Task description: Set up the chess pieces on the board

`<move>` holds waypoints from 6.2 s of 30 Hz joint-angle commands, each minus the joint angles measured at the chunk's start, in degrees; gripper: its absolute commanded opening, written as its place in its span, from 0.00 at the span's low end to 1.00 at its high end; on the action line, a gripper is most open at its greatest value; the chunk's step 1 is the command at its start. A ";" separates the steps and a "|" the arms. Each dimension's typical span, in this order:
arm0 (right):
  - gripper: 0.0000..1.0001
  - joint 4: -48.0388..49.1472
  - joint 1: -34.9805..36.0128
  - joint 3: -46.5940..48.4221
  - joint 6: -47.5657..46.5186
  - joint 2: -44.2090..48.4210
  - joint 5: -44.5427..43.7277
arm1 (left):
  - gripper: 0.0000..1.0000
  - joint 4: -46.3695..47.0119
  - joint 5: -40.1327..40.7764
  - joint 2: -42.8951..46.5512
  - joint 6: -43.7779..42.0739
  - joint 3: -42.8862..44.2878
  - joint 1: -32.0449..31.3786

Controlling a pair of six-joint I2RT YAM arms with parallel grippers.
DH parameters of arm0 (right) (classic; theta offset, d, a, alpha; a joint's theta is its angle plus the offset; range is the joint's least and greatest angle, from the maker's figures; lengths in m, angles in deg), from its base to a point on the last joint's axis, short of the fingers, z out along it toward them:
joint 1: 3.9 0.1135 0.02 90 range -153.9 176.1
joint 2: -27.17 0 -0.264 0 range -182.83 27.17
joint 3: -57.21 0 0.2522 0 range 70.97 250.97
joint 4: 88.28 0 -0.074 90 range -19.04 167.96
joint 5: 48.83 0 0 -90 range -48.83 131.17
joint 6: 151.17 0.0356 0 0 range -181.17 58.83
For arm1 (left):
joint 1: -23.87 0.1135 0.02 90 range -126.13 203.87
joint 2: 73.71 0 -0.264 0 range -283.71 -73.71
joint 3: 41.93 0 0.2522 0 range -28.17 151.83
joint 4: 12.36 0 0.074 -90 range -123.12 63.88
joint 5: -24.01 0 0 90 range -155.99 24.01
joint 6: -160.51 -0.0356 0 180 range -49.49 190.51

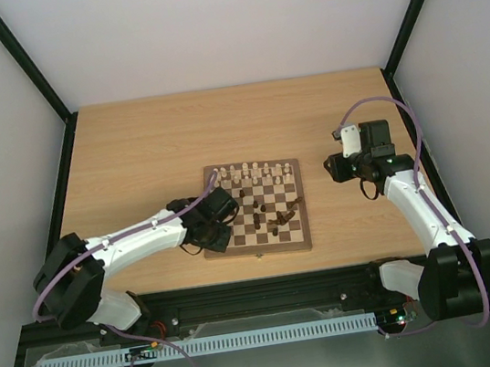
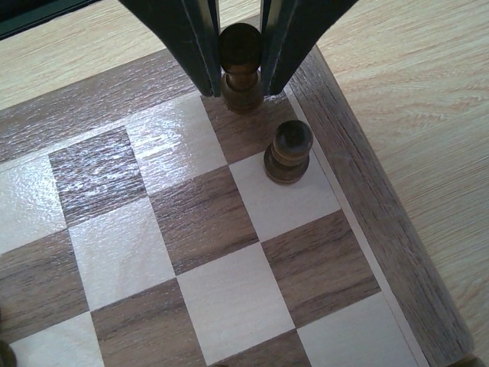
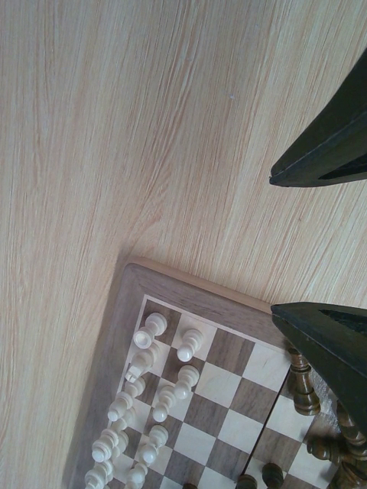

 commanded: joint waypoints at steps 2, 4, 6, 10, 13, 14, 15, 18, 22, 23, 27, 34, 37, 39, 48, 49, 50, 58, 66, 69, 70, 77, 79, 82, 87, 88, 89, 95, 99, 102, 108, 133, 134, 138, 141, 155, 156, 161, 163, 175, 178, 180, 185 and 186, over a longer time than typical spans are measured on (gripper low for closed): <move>0.43 -0.92 -0.09 -0.53 -0.66 -0.42 0.14 | 0.22 -0.79 1.56 -0.40 0.77 -0.76 -0.16; 0.43 -0.95 -0.13 -0.55 -0.64 -0.40 0.14 | 0.28 -0.75 1.61 -0.18 0.85 -0.73 -0.13; 0.43 -1.01 -0.14 -0.54 -0.64 -0.42 0.13 | 0.30 -0.95 1.48 0.39 1.14 -0.44 -0.19; 0.43 -1.00 -0.10 -0.49 -0.64 -0.49 0.20 | 0.31 -1.52 1.80 1.65 1.47 0.63 -0.05; 0.43 -1.01 -0.17 -0.38 -0.64 -0.39 0.15 | 0.32 -1.79 2.67 1.57 1.32 1.31 0.32; 0.43 -1.00 -0.10 -0.46 -0.64 -0.42 0.13 | 0.32 -1.59 2.61 1.34 1.14 1.27 0.81; 0.43 -0.99 -0.15 -0.43 -0.64 -0.35 0.13 | 0.32 -1.43 2.60 1.10 0.98 1.25 1.18; 0.43 -1.00 -0.10 -0.55 -0.64 -0.27 -0.03 | 0.29 -0.84 2.51 0.34 0.69 1.54 1.76; 0.43 -1.02 -0.11 -0.49 -0.70 -0.25 -0.13 | 0.26 -0.05 2.12 -0.57 0.21 2.40 2.23; 0.43 -1.00 -0.14 -0.55 -0.72 -0.25 -0.14 | 0.25 0.10 2.08 -0.93 0.01 2.61 2.42; 0.43 -1.04 -0.11 -0.55 -0.73 -0.31 -0.13 | 0.24 0.70 1.86 -1.82 -0.49 3.16 2.91; 0.43 -1.07 -0.14 -0.54 -0.81 -0.50 -0.04 | 0.24 1.15 1.47 -3.43 -0.88 3.43 3.37; 0.43 -1.02 -0.09 -0.55 -0.81 -0.51 0.11 | 0.23 1.62 1.62 -3.81 -0.98 3.44 3.59; 0.43 -1.12 -0.12 -0.48 -0.81 -0.51 0.04 | 0.23 1.57 1.87 -3.98 -0.99 3.65 3.71; 0.43 -1.05 -0.09 -0.50 -0.81 -0.73 0.04 | 0.29 -1.02 3.52 -0.99 -0.89 6.31 3.95; 0.43 -1.09 -0.11 -0.49 -0.77 -0.77 0.04 | 0.29 -1.33 3.48 -0.68 -1.08 6.93 3.93; 0.43 -1.02 -0.11 -0.52 -0.76 -0.84 0.04 | 0.30 -1.74 3.40 -0.27 -1.14 7.82 3.97; 0.43 -0.85 -0.09 -0.67 -0.91 -1.68 0.12 | 0.32 3.19 4.33 -0.06 -5.06 12.10 4.81; 0.43 -1.15 -0.09 -0.85 -1.34 -3.70 0.60 | 0.30 7.68 2.76 -9.34 -8.02 21.53 7.47; 0.43 -1.22 -0.13 -0.89 -1.50 -4.01 0.33 | 0.28 6.89 2.56 -13.87 -9.02 25.92 7.70; 0.43 -1.19 -0.11 -1.02 -1.56 -4.03 0.28 | 0.28 6.60 2.32 -15.37 -9.23 27.13 7.78; 0.43 -1.38 -0.13 -1.05 -1.86 -4.59 -0.31 | 0.31 3.15 3.47 -23.16 -9.29 32.16 8.10; 0.43 -1.50 -0.16 -1.05 -1.95 -4.80 -0.18 | 0.30 2.97 3.42 -24.23 -9.25 32.27 8.17; 0.43 -1.61 -0.12 -0.99 -2.04 -5.23 -0.07 | 0.28 2.99 3.11 -25.26 -9.25 32.19 8.15; 0.43 -1.88 -0.13 -0.74 -2.13 -5.95 0.20 | 0.27 4.14 1.54 -26.32 -9.33 31.43 8.18; 0.43 -1.92 -0.09 -0.77 -2.20 -5.96 0.22 | 0.26 4.25 1.20 -26.61 -9.40 31.37 8.17; 0.43 -1.89 -0.14 -0.77 -2.22 -6.04 0.26 | 0.26 4.39 0.98 -26.97 -9.52 31.37 8.15; 0.43 -2.05 -0.14 -0.80 -2.26 -6.14 0.33 | 0.24 4.86 -0.41 -28.52 -9.39 31.28 8.15; 0.43 -2.12 -0.13 -0.80 -2.31 -6.22 0.30 | 0.23 5.10 -0.37 -28.67 -9.25 31.00 8.06; 0.43 -2.15 -0.09 -0.70 -2.30 -6.31 0.45 | 0.22 5.18 -0.37 -29.11 -9.25 31.04 8.06; 0.43 -2.25 -0.10 -0.71 -2.44 -6.31 0.52 | 0.13 5.12 -0.71 -29.31 -9.24 31.25 8.00; 0.43 -2.43 -0.11 -0.67 -2.44 -6.22 0.70 | 0.19 2.58 -0.06 -30.01 -10.17 32.56 6.85; 0.43 -2.42 -0.13 -0.71 -2.40 -6.22 0.66 | 0.18 2.76 -0.04 -29.67 -10.13 32.40 6.76; 0.43 -2.44 -0.09 -0.69 -2.48 -6.27 0.70 | 0.12 2.54 0.04 -27.98 -10.04 32.49 6.17; 0.43 -2.42 -0.11 -0.65 -2.40 -6.38 0.74 | 0.11 2.44 -0.25 -24.83 -10.27 32.05 5.35; 0.43 -2.47 -0.13 -0.56 -2.48 -6.18 0.78 | 0.11 -3.96 -0.61 -5.48 -11.98 15.77 -1.26; 0.43 -2.45 -0.09 -0.58 -2.53 -6.21 0.78 | 0.11 -4.19 -0.72 -4.82 -11.58 14.55 -1.60; 0.43 -2.53 -0.09 -0.64 -2.54 -6.31 0.74 | 0.11 -3.83 0.73 -3.50 -10.89 9.21 -1.96; 0.43 -2.50 -0.09 -0.59 -2.51 -6.31 0.74 | 0.11 -3.57 1.23 -3.89 -10.75 8.55 -1.96; 0.43 -2.63 -0.16 -0.64 -2.49 -6.22 0.66 | 0.11 -0.02 1.55 -6.83 -10.85 7.56 -1.87; 0.43 -2.62 -0.09 -0.66 -2.56 -6.22 0.74 | 0.11 0.68 2.06 -7.81 -10.98 7.60 -1.66; 0.43 -2.57 -0.10 -0.61 -2.59 -6.24 0.74 | 0.11 0.96 2.15 -8.56 -11.01 7.62 -1.37; 0.43 -2.63 -0.10 -0.68 -2.60 -6.22 0.74 | 0.11 1.22 2.97 -9.49 -10.92 7.38 -0.74; 0.43 -2.61 -0.11 -0.69 -2.57 -6.30 0.74 | 0.11 1.29 2.83 -9.45 -10.87 7.26 -0.61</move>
